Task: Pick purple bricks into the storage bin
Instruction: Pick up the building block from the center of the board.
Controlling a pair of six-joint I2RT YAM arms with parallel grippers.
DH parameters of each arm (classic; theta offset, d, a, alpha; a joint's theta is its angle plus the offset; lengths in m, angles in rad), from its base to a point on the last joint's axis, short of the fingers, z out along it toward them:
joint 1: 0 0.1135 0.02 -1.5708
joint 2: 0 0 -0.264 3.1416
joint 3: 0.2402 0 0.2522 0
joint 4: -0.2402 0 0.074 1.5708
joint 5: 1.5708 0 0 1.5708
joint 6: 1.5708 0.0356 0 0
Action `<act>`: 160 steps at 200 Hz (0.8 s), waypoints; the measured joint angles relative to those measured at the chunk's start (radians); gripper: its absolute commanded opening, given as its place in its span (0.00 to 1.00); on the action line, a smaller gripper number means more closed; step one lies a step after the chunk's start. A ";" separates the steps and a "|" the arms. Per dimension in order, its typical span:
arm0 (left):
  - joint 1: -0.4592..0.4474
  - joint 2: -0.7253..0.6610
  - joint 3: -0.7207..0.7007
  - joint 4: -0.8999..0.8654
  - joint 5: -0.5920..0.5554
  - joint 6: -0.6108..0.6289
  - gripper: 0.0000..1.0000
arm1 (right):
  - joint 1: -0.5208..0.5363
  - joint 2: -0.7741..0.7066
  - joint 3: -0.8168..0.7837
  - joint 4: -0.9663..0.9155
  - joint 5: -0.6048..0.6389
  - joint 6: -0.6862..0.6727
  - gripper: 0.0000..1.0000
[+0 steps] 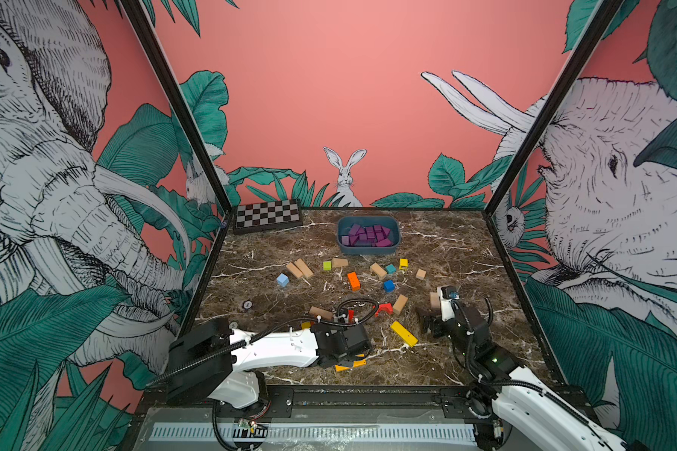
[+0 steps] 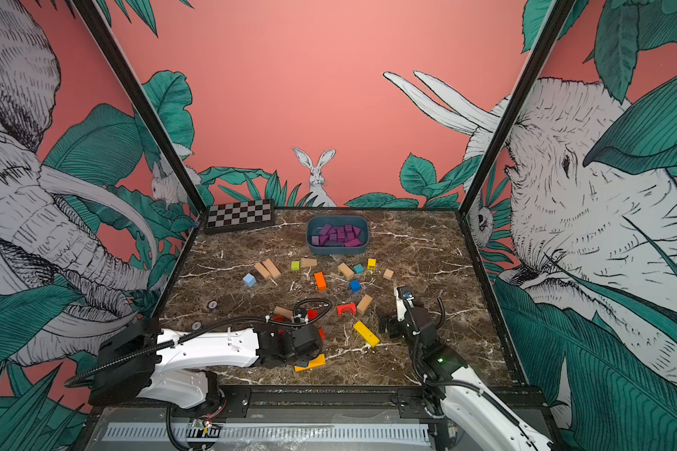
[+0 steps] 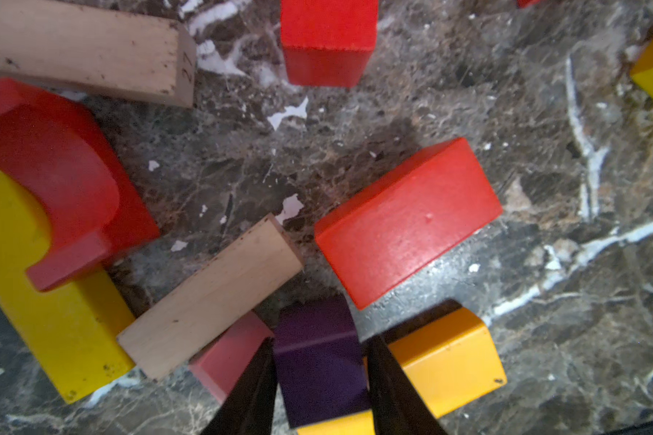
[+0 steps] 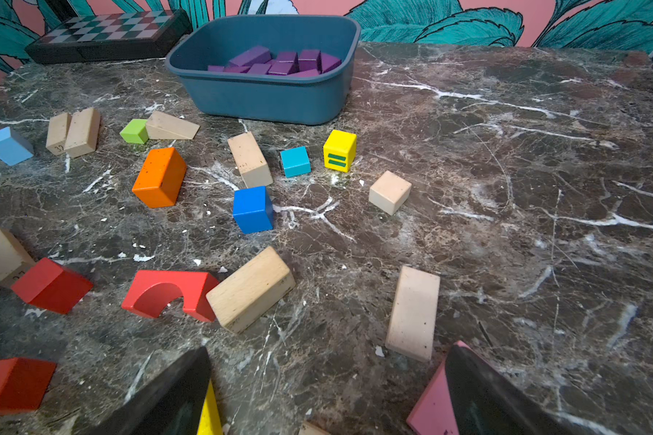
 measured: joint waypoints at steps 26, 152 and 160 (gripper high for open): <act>0.000 0.000 -0.005 0.008 -0.001 0.000 0.33 | 0.000 0.000 0.000 0.000 0.000 0.000 0.99; 0.000 -0.074 0.093 -0.106 -0.072 0.087 0.13 | 0.000 -0.001 0.000 0.000 0.000 0.000 0.99; 0.000 -0.091 0.120 -0.120 -0.101 0.112 0.13 | 0.000 -0.001 0.000 0.000 0.000 0.000 0.99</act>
